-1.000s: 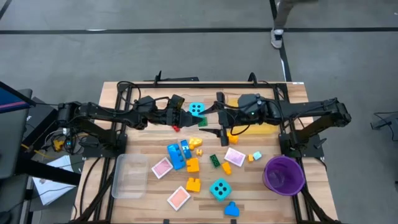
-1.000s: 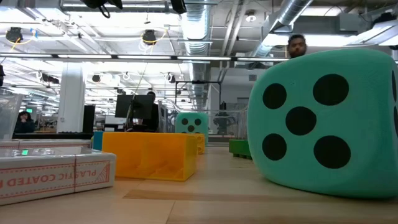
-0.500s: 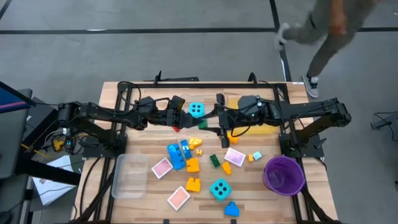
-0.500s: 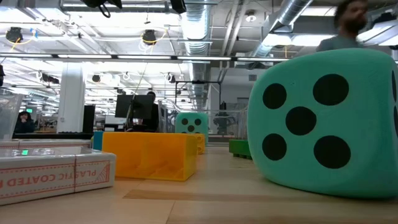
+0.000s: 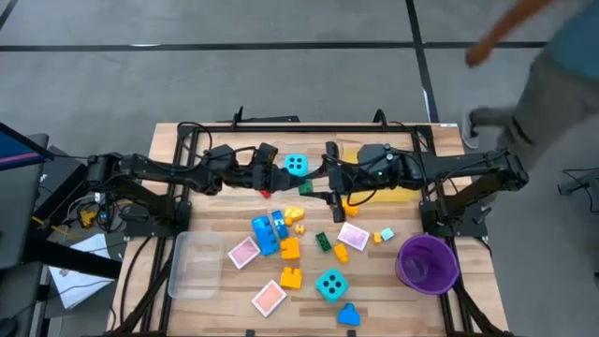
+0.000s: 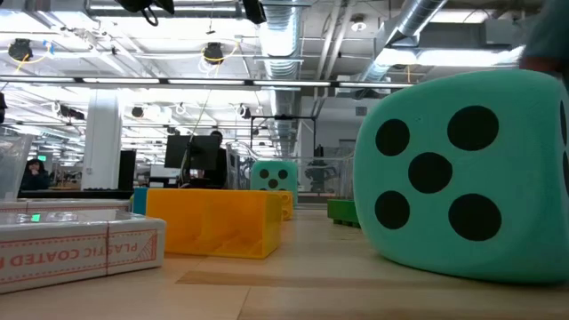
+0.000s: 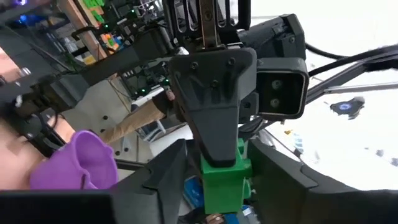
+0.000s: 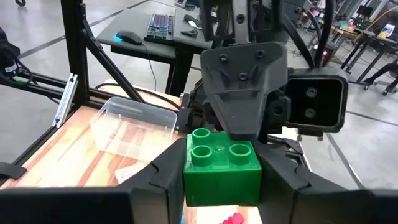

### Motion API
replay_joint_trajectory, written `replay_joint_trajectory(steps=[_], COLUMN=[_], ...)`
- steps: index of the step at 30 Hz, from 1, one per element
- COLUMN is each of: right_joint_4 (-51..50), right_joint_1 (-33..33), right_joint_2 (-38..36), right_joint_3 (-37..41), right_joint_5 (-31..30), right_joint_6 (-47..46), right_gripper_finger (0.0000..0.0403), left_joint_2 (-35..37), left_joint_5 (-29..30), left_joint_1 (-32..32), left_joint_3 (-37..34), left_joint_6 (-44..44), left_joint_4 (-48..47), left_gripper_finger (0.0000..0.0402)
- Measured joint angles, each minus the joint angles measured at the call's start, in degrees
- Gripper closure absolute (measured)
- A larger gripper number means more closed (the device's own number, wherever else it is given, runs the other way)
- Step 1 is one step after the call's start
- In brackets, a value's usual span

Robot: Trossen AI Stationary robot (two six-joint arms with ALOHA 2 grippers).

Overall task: Pick & Place Toys
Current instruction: Put the green game piece into the yellow bin

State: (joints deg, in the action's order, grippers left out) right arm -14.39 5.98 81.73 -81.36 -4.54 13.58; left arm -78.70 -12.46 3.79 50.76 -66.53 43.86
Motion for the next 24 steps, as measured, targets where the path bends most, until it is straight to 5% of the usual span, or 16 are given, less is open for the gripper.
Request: replay_joint_trajectory(steps=[11, 24], right_joint_4=[-9.2, -34.4], right_joint_1=[-0.2, -0.1], right_joint_2=[-5.3, -14.4], right_joint_3=[0.0, 0.0], right_joint_5=[-4.3, -14.6], right_joint_6=[-4.8, -25.5], right_gripper_finger=[0.0266, 0.0261], left_joint_2=[0.7, 6.7], left_joint_5=[-8.5, -7.6], left_joint_1=[3.6, 3.3], left_joint_3=[0.0, 0.0], left_joint_6=[6.5, 24.9], left_joint_4=[0.1, 0.0], left_gripper_finger=[0.015, 0.0163])
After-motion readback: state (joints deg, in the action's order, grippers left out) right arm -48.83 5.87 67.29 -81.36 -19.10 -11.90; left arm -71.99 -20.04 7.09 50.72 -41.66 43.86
